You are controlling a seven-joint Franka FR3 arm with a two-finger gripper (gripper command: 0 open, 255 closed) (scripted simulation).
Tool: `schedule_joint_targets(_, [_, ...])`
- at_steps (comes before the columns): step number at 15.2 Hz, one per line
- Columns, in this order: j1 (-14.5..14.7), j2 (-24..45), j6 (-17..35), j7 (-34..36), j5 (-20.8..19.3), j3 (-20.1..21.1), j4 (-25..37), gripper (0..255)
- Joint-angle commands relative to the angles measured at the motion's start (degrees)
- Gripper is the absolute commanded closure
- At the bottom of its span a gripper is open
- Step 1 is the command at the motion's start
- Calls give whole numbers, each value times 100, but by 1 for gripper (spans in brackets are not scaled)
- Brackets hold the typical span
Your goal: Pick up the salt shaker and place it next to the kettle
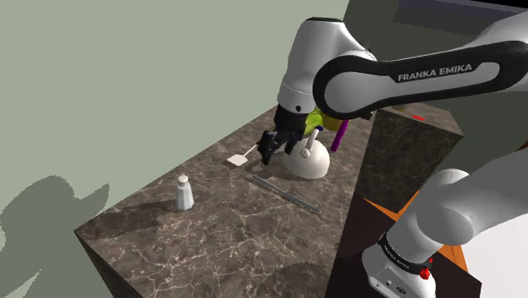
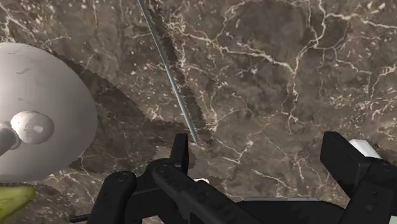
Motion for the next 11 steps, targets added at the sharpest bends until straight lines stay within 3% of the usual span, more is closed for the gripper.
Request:
schedule_joint_targets(1, [-84,450,315,397,-153,319,215,0])
schedule_joint_targets(6, [-302,1562,841,1528,-918,1042,856,0])
schedule_joint_targets(11, [-304,2932,1026,2954,-2299,1518,1737,0])
